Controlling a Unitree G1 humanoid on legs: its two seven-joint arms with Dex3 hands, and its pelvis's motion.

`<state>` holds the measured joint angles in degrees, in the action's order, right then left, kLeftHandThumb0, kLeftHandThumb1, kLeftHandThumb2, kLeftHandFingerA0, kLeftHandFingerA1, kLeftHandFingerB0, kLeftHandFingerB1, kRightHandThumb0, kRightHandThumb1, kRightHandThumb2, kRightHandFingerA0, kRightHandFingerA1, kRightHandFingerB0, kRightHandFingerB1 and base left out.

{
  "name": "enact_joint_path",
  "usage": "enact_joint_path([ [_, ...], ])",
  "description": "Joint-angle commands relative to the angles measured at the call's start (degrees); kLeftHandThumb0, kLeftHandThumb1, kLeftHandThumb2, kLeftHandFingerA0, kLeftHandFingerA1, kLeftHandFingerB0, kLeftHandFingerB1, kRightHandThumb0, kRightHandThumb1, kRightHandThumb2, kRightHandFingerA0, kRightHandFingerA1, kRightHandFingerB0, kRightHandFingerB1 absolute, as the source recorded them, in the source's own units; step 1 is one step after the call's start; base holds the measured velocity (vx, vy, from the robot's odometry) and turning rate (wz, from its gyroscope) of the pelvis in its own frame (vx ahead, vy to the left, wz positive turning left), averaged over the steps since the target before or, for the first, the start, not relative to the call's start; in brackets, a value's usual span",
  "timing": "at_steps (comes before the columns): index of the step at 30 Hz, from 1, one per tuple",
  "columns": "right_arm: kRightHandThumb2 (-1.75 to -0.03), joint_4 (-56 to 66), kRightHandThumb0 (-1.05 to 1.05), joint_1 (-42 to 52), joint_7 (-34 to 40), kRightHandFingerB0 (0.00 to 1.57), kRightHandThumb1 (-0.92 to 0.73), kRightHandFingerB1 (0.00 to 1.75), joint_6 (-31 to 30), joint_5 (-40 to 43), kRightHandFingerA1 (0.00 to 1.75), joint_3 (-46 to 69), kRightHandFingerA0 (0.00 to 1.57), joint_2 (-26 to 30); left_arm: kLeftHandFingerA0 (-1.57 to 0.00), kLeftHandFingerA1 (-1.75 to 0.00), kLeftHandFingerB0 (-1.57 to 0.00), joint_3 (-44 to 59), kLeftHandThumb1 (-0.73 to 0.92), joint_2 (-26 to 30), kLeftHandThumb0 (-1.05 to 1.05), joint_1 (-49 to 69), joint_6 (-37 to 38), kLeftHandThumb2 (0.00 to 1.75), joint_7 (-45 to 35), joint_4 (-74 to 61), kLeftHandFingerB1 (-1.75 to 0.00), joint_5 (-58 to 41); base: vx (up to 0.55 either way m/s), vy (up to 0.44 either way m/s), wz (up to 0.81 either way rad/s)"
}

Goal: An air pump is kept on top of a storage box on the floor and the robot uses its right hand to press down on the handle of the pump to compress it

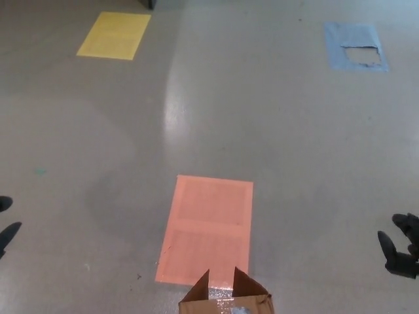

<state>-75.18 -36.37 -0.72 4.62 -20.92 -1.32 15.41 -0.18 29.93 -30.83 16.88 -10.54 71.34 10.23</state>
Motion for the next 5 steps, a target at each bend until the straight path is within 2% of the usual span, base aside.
enact_joint_path([
  [1, -1.14, -0.66, -0.87, -0.42, -2.14, 0.06, -0.85, 0.14, -0.08, 0.82, 0.3, -0.94, 0.07, 1.42, -0.27, -0.32, -0.22, -0.05, 0.84, 1.52, -0.59, 0.01, -1.61, 0.65, 0.11, 0.58, -0.29, 0.39, 0.0, 0.0, 0.0],
  [5, -1.13, -0.79, -0.86, -0.22, -2.56, 0.06, -0.85, 0.15, -0.12, 1.26, 0.29, -1.05, 0.07, 1.64, -0.28, -0.33, -0.22, 0.1, 0.84, 1.51, -0.6, 0.71, -1.68, 0.65, 0.08, 0.73, -0.29, 0.22, 0.0, 0.0, 0.0],
])
